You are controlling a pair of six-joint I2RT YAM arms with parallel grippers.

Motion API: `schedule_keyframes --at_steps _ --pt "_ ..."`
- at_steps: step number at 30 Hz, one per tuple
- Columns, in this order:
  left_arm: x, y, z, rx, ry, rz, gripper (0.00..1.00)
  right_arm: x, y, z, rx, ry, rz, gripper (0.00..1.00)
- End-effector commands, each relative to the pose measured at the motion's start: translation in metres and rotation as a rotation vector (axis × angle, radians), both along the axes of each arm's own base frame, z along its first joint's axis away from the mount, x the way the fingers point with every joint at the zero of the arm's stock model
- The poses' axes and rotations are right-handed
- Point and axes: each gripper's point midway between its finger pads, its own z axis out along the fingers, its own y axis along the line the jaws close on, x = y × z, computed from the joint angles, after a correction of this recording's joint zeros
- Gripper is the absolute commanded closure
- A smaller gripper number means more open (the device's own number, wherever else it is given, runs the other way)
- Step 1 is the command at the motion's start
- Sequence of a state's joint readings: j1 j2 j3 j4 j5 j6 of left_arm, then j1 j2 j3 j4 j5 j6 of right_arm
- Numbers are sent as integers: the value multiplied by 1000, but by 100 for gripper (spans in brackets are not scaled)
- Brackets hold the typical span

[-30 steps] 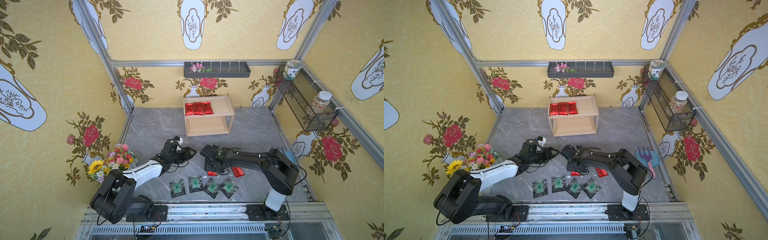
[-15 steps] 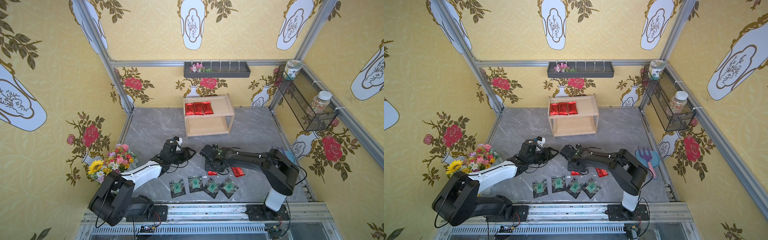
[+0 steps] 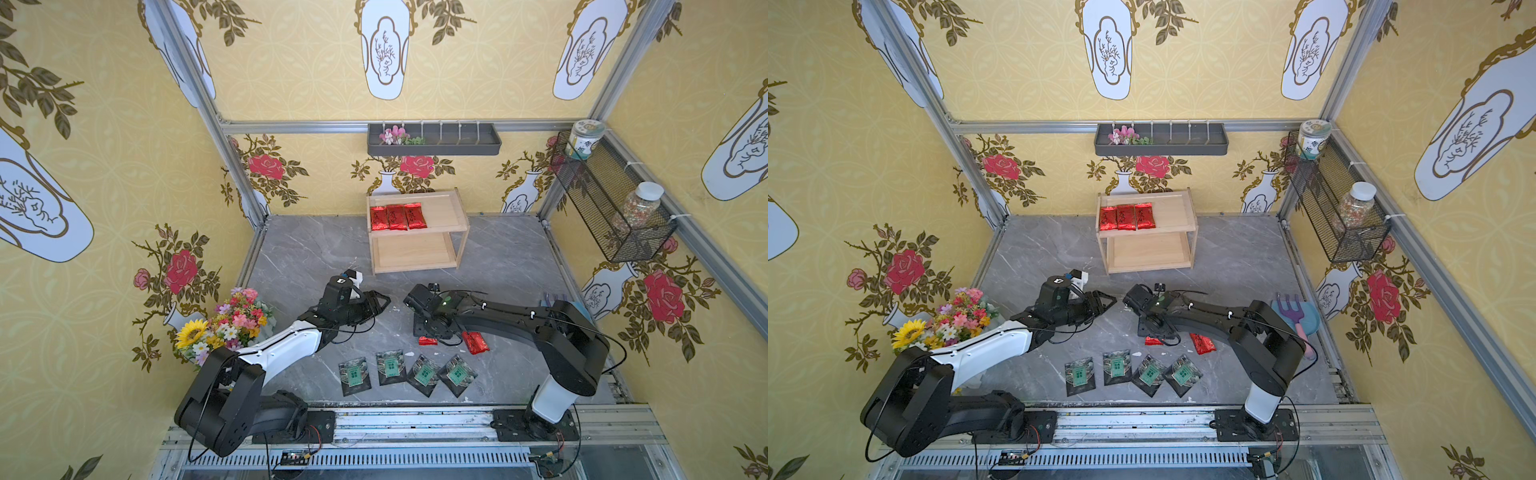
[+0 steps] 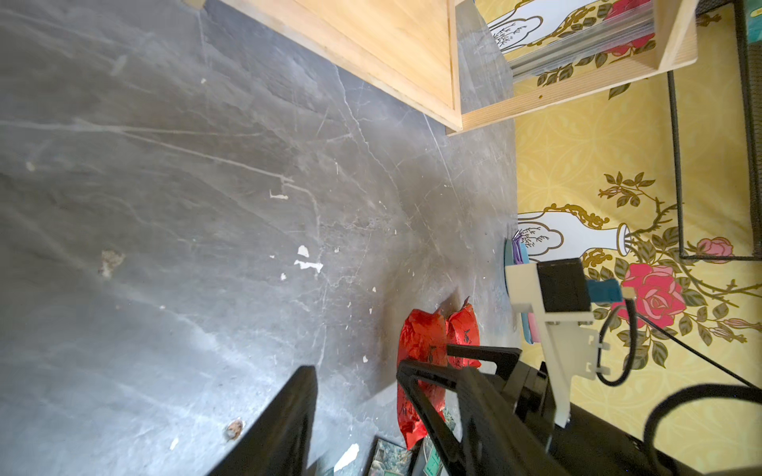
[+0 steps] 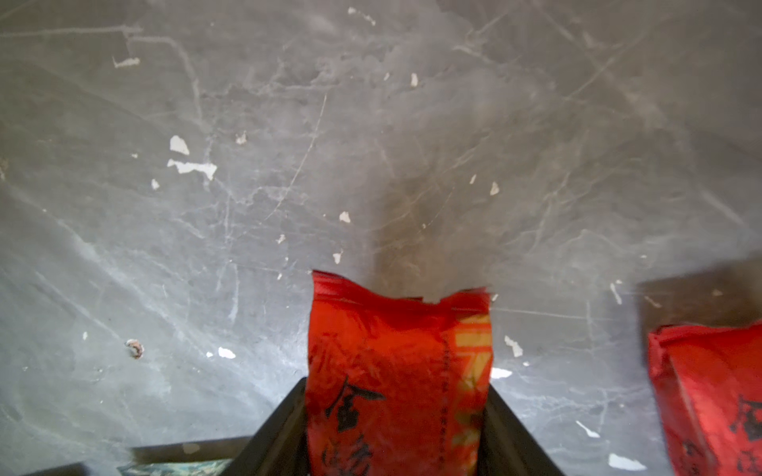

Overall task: Place the tea bags on the shelf by color
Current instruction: Pick up the tea bag from the center of the board, then place the tea bag on the shelf.

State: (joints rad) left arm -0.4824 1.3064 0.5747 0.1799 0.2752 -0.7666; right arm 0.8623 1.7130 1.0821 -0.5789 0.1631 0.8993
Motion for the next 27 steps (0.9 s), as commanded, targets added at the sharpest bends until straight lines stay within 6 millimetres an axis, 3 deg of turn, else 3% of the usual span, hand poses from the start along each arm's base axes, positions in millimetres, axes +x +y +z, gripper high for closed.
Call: schedule_keyframes --at_steps 1,16,17,27 --pt "2 4 2 19 -8 4 40 4 -5 5 -19 -16 13 39" --pt "8 3 9 18 0 1 40 21 -13 5 -20 -19 18 39" --pt "14 11 9 16 0 27 40 23 -13 5 -18 -21 17 39" --pt "15 14 13 12 0 32 40 28 -9 10 -3 -28 34 39"
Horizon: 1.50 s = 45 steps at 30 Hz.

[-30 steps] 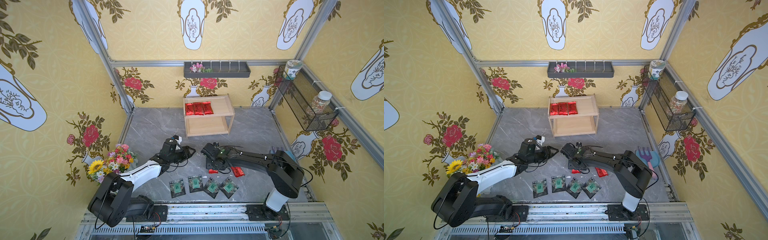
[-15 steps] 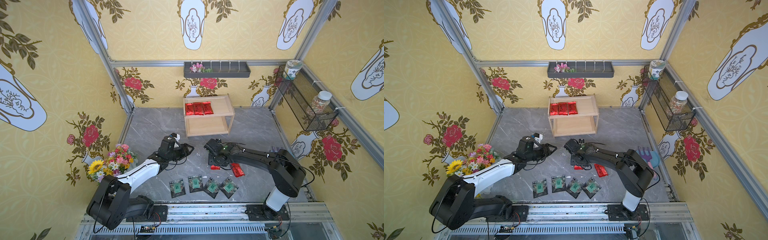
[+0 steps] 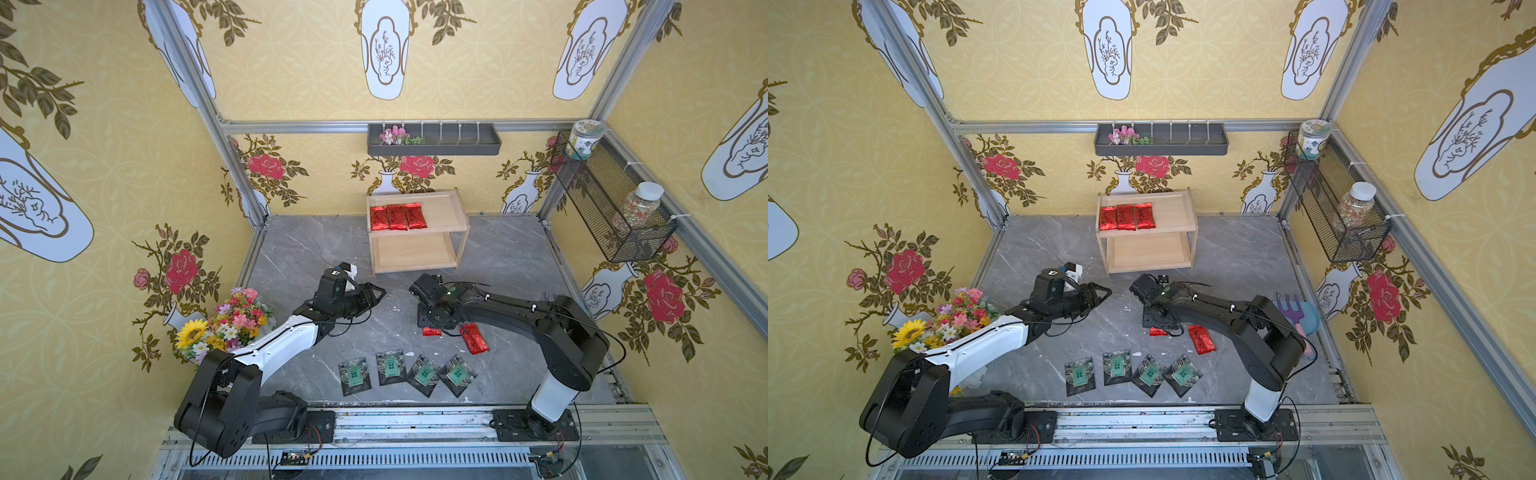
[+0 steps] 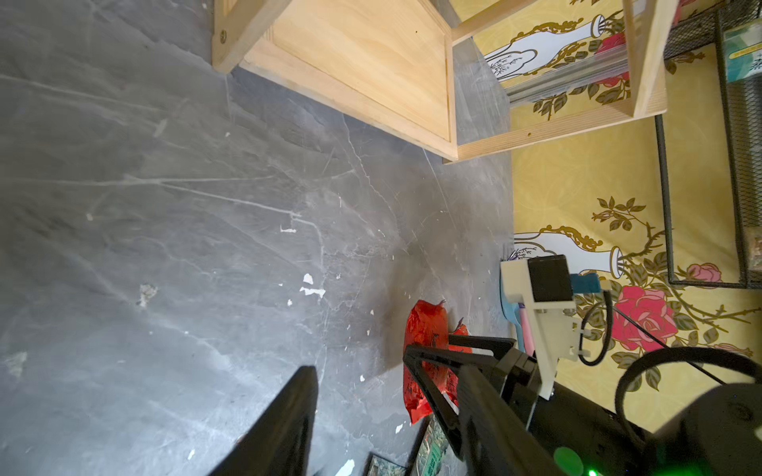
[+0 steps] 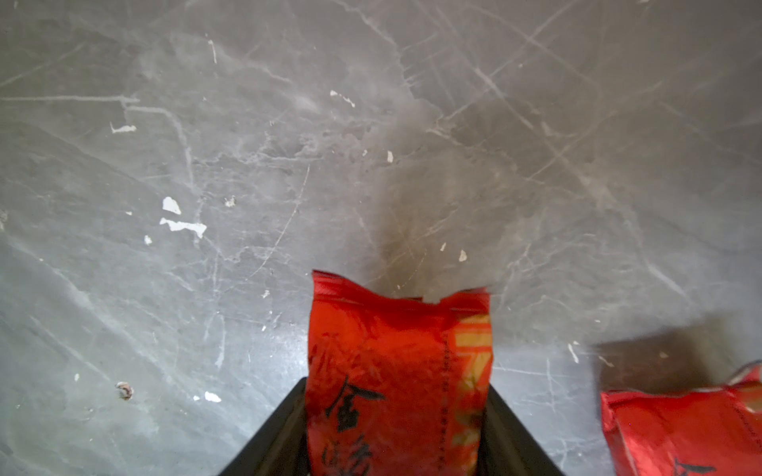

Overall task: Place the tea bags on the shelf by color
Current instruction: Place the tea bag on the shelf.

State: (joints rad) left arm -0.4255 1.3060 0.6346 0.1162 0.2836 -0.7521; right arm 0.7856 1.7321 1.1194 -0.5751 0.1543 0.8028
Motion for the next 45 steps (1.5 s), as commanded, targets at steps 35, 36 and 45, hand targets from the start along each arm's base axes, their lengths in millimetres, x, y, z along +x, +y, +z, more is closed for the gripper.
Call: schedule_keyframes --at_steps 35,36,45 --pt "27 -3 51 -62 -106 -31 41 226 -25 227 177 -529 135 42" --pt "28 -4 51 -61 -103 -31 41 234 -23 229 176 -535 144 42" --pt "30 -2 46 -52 -93 -28 40 265 -17 228 166 -546 193 42"
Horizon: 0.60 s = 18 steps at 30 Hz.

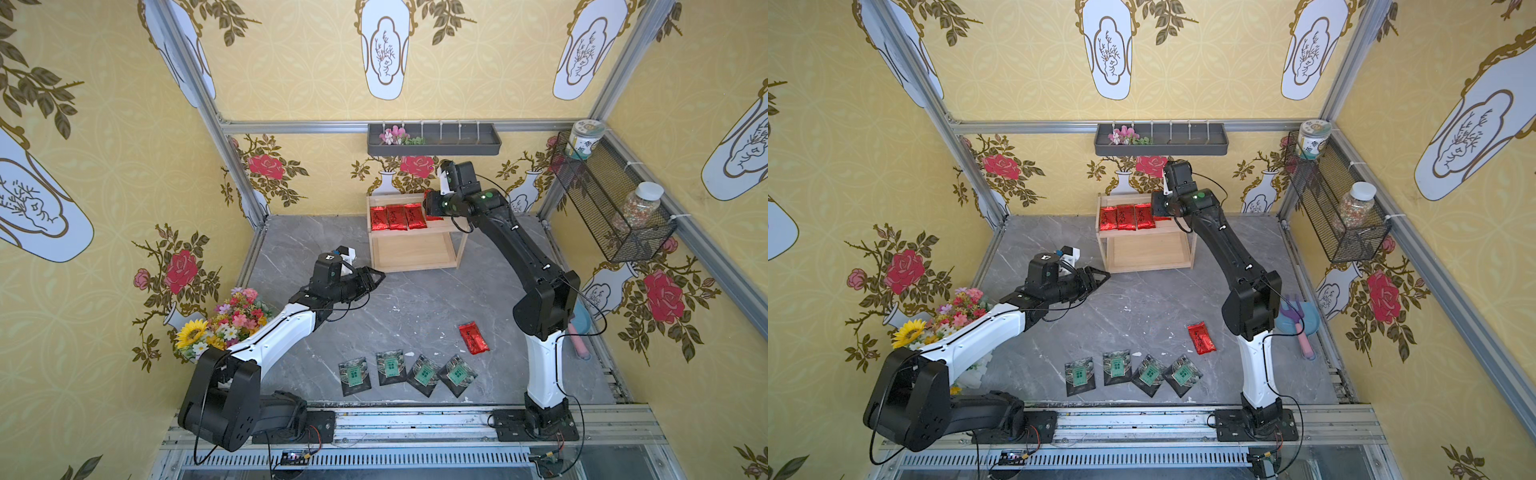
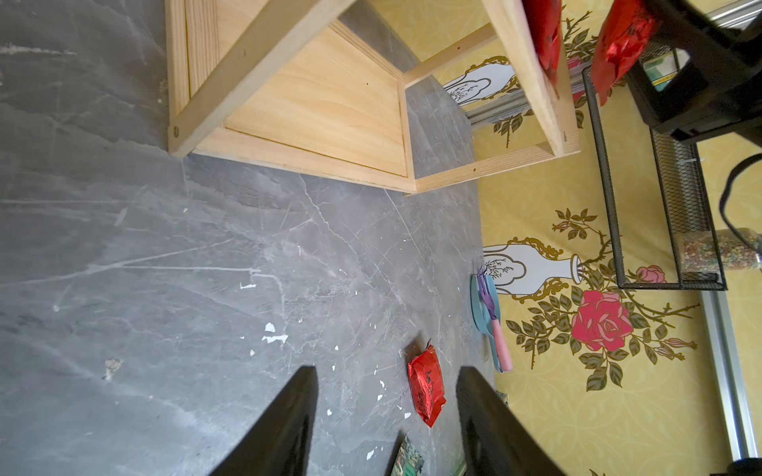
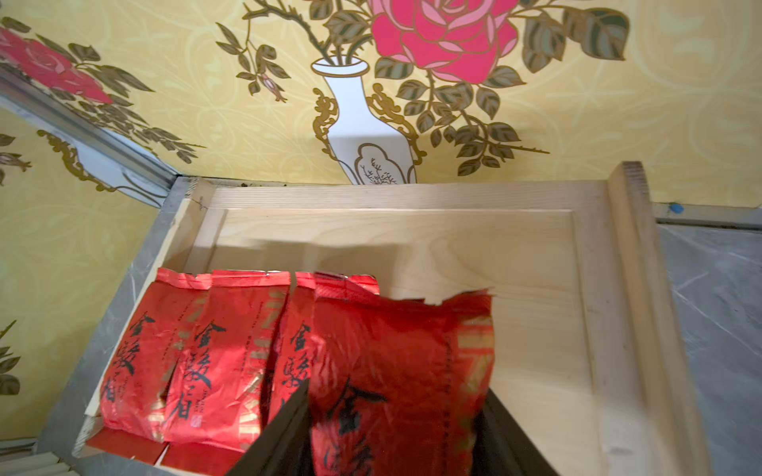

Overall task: Place the tea bags on the shelf by color
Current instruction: Place the tea bag on the shelf.

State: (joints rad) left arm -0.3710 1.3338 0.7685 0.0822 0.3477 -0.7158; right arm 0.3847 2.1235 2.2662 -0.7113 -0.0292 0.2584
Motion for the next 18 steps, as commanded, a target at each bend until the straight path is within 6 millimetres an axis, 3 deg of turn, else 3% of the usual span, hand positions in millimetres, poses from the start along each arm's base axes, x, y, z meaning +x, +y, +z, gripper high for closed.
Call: schedule_keyframes --at_steps 1,7,18 --pt "2 -2 3 -9 -17 -12 41 4 -1 -8 -18 12 22 41" --pt "3 -3 0 -13 -11 -18 41 9 -8 -19 -41 27 8 41" --pt "4 -4 -1 -17 -7 -22 41 12 -1 -34 -26 59 22 38"
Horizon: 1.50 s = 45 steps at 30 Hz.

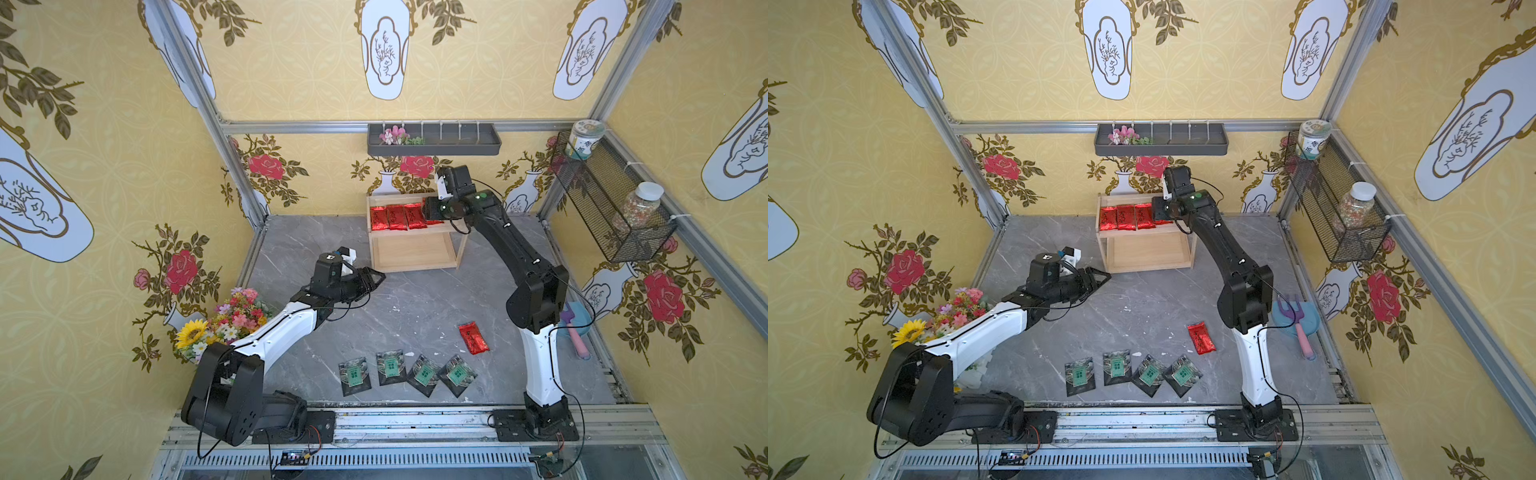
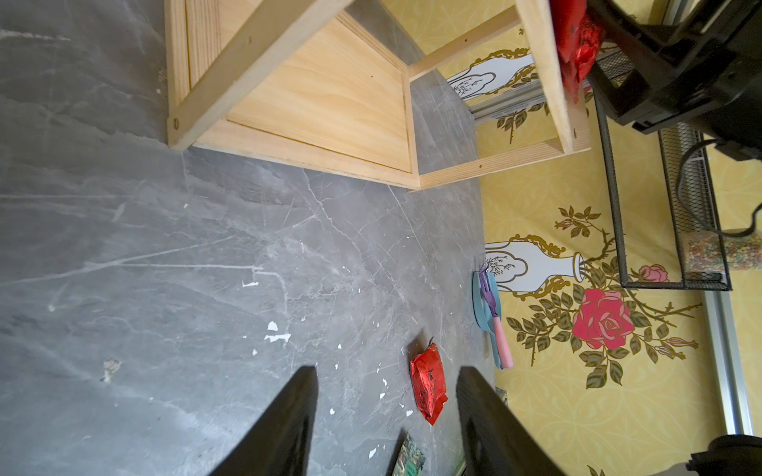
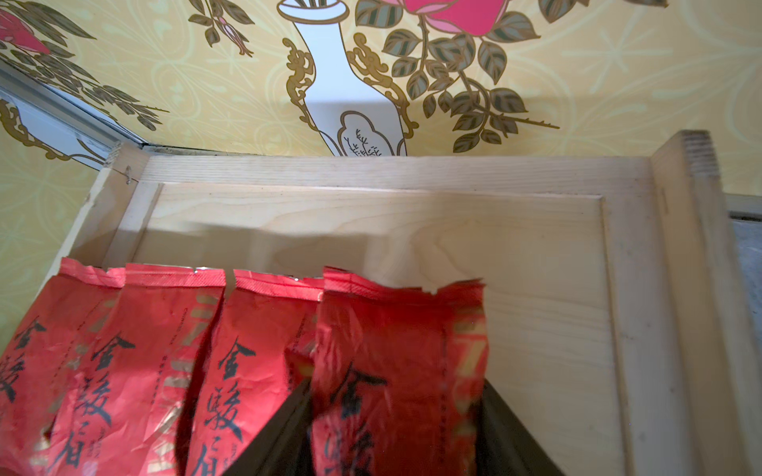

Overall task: Place the tea bags on the shelf by color
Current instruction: Place the tea bag on the shelf.

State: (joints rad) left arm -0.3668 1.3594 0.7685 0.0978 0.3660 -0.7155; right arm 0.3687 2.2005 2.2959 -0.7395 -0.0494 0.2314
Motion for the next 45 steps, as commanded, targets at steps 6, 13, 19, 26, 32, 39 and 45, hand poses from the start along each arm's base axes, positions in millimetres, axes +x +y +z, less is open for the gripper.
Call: schedule_keyframes --at_steps 6,13,19,26,32,39,45 --pt "2 -2 4 -12 -16 -11 40 2 0 6 11 -13 1 34" --pt "3 -3 2 -14 -16 -11 40 -2 -3 13 0 -16 -6 30" --pt "1 1 3 -2 -14 6 41 -7 -10 32 -6 -57 -20 26" --pt "-5 6 2 12 -14 18 41 -24 -13 50 -13 -78 -13 25" --pt "-13 14 0 50 -19 26 42 -60 -12 48 -103 -53 -13 24" --pt "-28 8 -10 69 -6 18 42 -119 -19 19 -152 6 -16 24" --pt "-36 4 -22 85 -2 22 42 -169 -30 -19 -169 83 -14 24"
